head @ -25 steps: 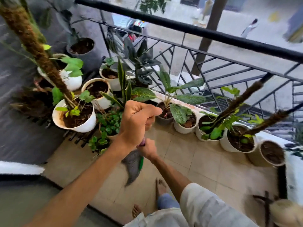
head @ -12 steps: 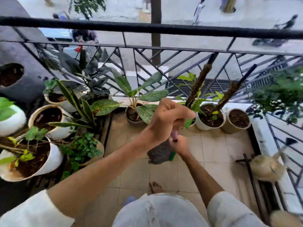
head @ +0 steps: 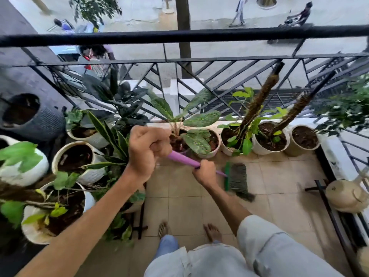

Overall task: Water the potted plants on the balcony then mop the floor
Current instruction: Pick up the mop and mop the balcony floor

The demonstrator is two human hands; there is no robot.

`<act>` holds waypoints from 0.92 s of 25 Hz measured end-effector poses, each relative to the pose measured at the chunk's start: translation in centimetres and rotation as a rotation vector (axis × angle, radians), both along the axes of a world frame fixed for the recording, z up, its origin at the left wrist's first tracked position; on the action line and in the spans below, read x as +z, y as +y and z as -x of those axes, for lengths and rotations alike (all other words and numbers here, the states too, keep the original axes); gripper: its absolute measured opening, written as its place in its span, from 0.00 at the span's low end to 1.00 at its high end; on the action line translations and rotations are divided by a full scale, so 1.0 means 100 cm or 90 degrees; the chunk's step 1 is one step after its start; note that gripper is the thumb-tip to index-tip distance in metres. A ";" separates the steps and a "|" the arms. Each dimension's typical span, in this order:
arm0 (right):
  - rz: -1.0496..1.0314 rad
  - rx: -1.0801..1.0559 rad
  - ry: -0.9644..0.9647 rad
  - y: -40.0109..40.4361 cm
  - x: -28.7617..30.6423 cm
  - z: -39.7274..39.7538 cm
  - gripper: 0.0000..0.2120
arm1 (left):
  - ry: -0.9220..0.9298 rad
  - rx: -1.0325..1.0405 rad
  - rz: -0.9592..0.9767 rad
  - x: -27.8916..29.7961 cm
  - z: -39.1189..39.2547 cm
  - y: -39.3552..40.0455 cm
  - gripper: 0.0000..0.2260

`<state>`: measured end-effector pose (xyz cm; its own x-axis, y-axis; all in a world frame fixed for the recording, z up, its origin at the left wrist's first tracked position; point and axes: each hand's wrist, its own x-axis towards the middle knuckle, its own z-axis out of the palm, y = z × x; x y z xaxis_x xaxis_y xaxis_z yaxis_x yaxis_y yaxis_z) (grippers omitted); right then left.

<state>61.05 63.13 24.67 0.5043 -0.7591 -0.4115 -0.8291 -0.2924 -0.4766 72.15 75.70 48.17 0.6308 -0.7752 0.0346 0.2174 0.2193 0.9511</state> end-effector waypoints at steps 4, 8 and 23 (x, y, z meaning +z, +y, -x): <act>-0.063 0.041 -0.073 0.098 0.008 -0.087 0.12 | -0.060 0.009 0.004 0.029 -0.045 0.064 0.19; -0.122 0.046 -0.136 0.152 0.018 -0.150 0.14 | -0.130 -0.013 0.014 0.060 -0.067 0.078 0.19; -0.037 -0.075 -0.099 -0.108 -0.028 0.015 0.16 | -0.036 -0.084 0.054 0.024 0.057 -0.162 0.18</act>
